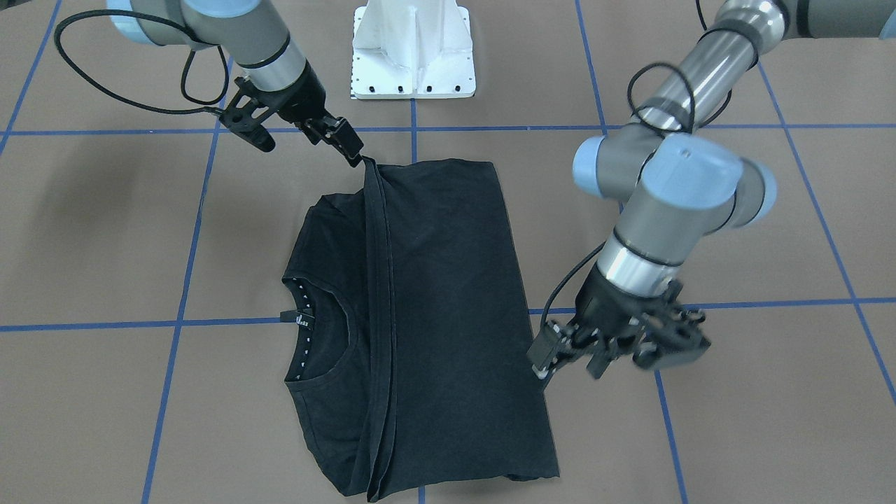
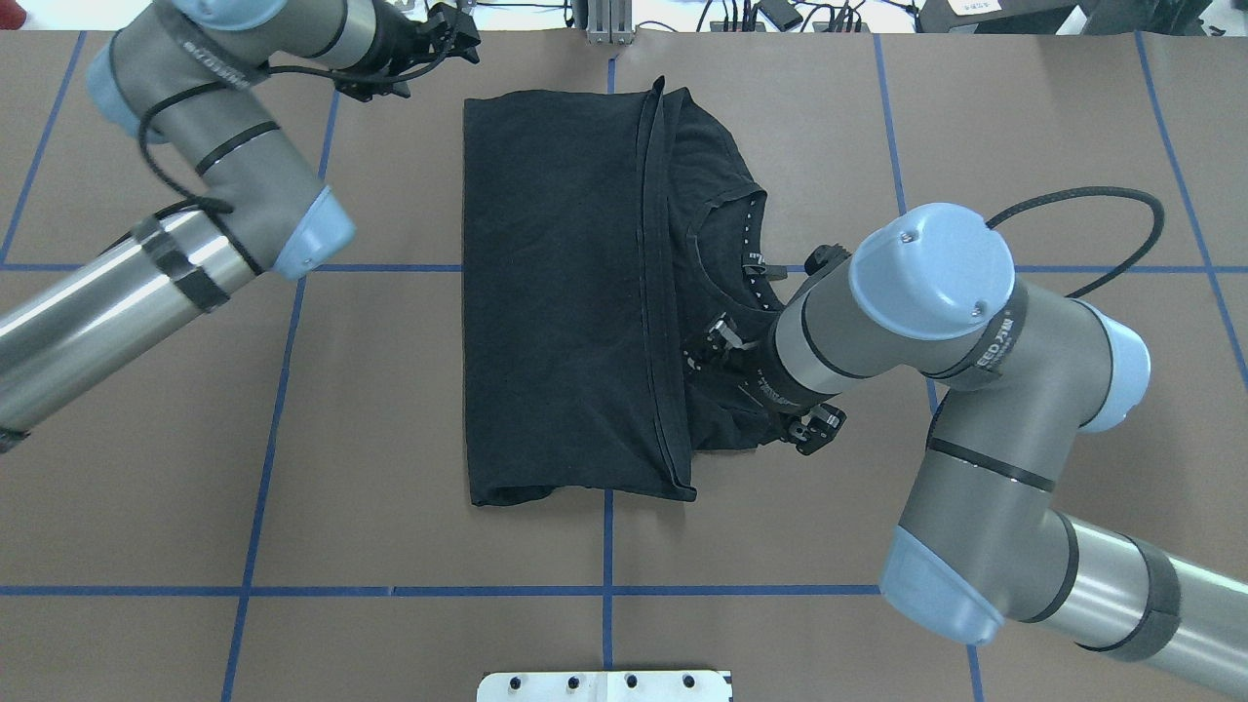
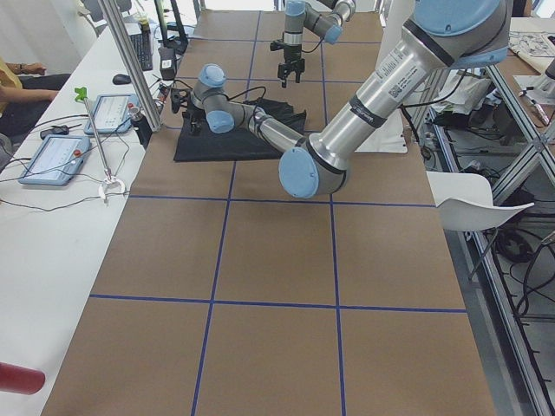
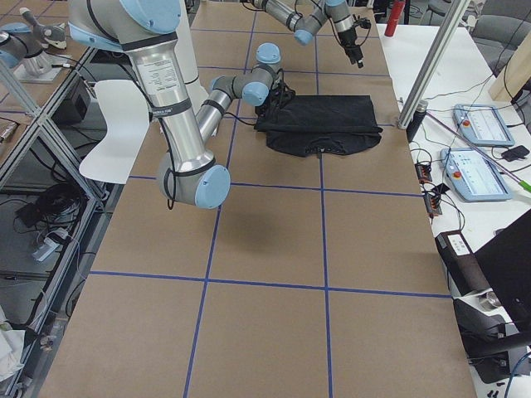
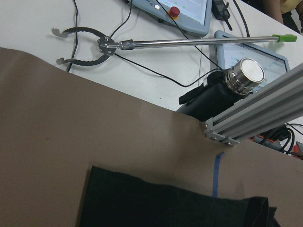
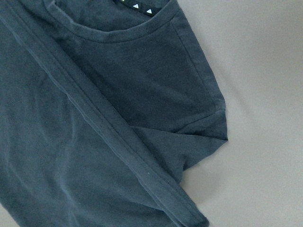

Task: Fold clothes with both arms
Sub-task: 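Press the right gripper down on the folded shirt while the left gripper withdraws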

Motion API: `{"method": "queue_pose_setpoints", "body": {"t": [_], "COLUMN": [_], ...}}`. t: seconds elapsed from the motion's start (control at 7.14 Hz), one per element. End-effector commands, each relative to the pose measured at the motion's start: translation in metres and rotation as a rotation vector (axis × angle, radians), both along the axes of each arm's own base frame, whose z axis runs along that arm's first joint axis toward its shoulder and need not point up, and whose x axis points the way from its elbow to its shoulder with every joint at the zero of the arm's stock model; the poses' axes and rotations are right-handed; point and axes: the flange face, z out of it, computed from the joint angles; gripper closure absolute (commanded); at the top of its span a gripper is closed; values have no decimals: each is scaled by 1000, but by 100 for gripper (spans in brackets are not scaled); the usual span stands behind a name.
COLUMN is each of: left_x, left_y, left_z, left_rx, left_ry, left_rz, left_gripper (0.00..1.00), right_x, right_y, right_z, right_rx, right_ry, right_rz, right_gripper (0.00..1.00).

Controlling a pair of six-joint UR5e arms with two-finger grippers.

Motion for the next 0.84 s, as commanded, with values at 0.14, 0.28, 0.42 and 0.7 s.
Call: {"method": "queue_pose_setpoints", "body": {"t": [0.14,0.28,0.42,0.7], "left_x": [-39,-40,-41,-37], "left_y": [59,59,61,63], "left_z": [18,25,34,42], "left_rx": [-23,-31,-42,-81], "left_ry": [12,4,-2,7], "left_rz": [41,38,39,28], "left_gripper": [0,0,0,0], "right_x": [-35,-53,-69,-104], "right_y": [32,51,56,39], "right_z": [-21,-33,-34,-28], "right_rx": [487,586,666,738], "right_ry": [236,303,330,399], "right_rz": [-507,-602,-661,-742], "right_gripper": [15,19,20,29]}}
